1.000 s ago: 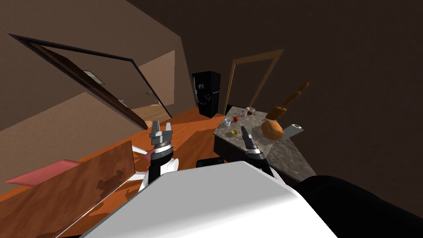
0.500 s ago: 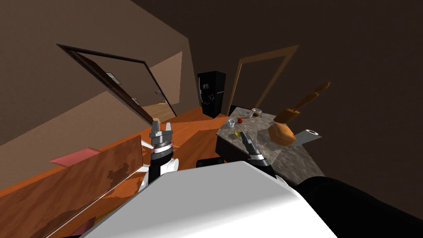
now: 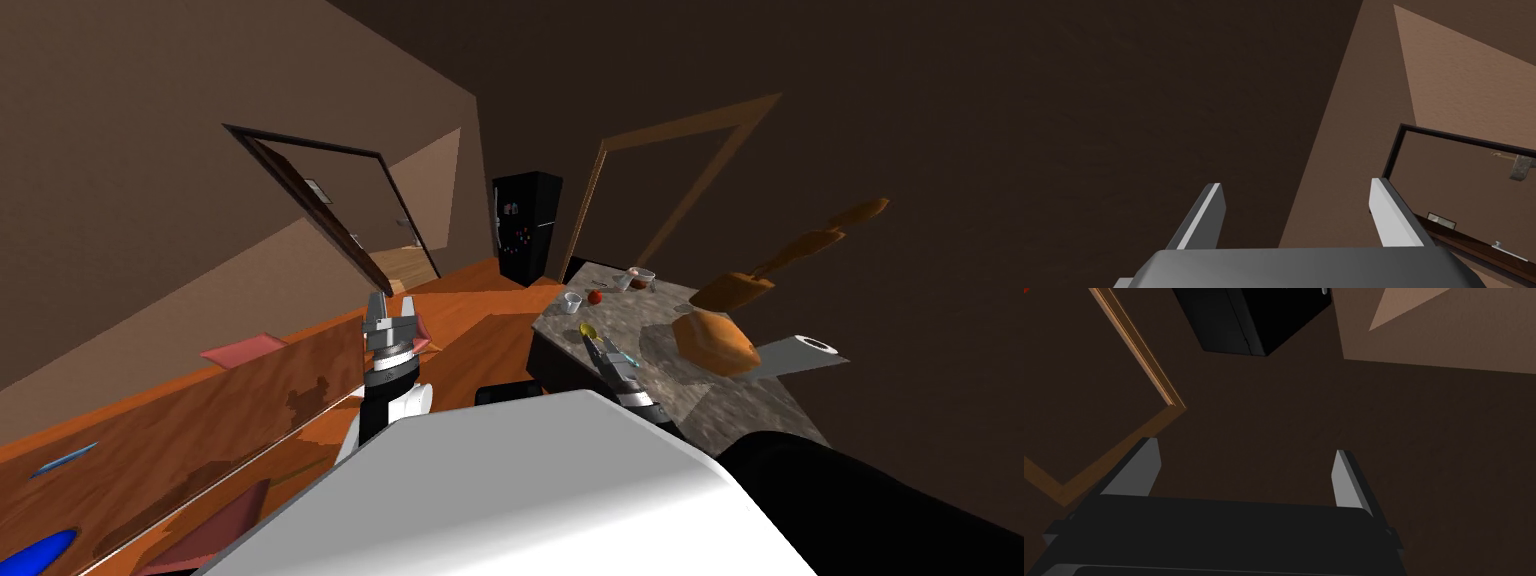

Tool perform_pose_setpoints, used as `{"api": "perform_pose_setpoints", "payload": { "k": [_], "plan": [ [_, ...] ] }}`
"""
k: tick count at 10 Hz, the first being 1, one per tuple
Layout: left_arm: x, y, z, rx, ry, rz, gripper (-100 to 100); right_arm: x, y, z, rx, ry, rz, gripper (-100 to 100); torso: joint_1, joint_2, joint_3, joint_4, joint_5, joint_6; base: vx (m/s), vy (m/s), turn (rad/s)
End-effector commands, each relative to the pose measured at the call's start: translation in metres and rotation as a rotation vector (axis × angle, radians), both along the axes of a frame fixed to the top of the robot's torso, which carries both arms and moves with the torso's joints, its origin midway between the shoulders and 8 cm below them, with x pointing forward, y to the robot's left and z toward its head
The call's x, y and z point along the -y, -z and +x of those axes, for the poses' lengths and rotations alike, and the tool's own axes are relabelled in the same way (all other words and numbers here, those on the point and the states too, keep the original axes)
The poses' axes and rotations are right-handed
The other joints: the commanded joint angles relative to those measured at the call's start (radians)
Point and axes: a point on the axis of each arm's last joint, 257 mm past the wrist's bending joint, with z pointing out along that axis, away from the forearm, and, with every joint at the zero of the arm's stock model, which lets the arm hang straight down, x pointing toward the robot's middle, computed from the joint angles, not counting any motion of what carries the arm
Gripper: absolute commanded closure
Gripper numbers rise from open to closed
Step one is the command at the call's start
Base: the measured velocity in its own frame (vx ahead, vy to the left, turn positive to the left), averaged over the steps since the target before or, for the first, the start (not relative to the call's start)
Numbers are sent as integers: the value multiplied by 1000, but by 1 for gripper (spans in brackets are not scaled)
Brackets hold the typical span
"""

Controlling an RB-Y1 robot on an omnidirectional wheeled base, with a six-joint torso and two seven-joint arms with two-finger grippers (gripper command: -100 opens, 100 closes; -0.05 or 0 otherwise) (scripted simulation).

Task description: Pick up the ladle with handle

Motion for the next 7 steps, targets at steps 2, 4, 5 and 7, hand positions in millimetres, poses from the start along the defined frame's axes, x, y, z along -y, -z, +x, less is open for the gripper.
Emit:
{"api": "perform_pose_setpoints", "payload": {
  "k": [2, 4, 5, 7],
  "plan": [
    [0, 0, 0, 0, 0, 0, 0, 10, 26, -20, -102, 17, -121, -100, 0, 0, 0, 0, 0, 0, 25, 10, 179],
    [0, 0, 0, 0, 0, 0, 0, 17, 43, -37, -173, 24, -206, -100, 0, 0, 0, 0, 0, 1, 26, 10, 163],
    [0, 0, 0, 0, 0, 0, 0, 17, 45, -39, -180, 26, -232, -100, 0, 0, 0, 0, 0, 0, 23, 5, 120],
    [0, 0, 0, 0, 0, 0, 0, 24, 61, -57, -252, 26, -314, -100, 0, -1, 0, 0, 0, 0, 30, 7, 189]
  ]
}}
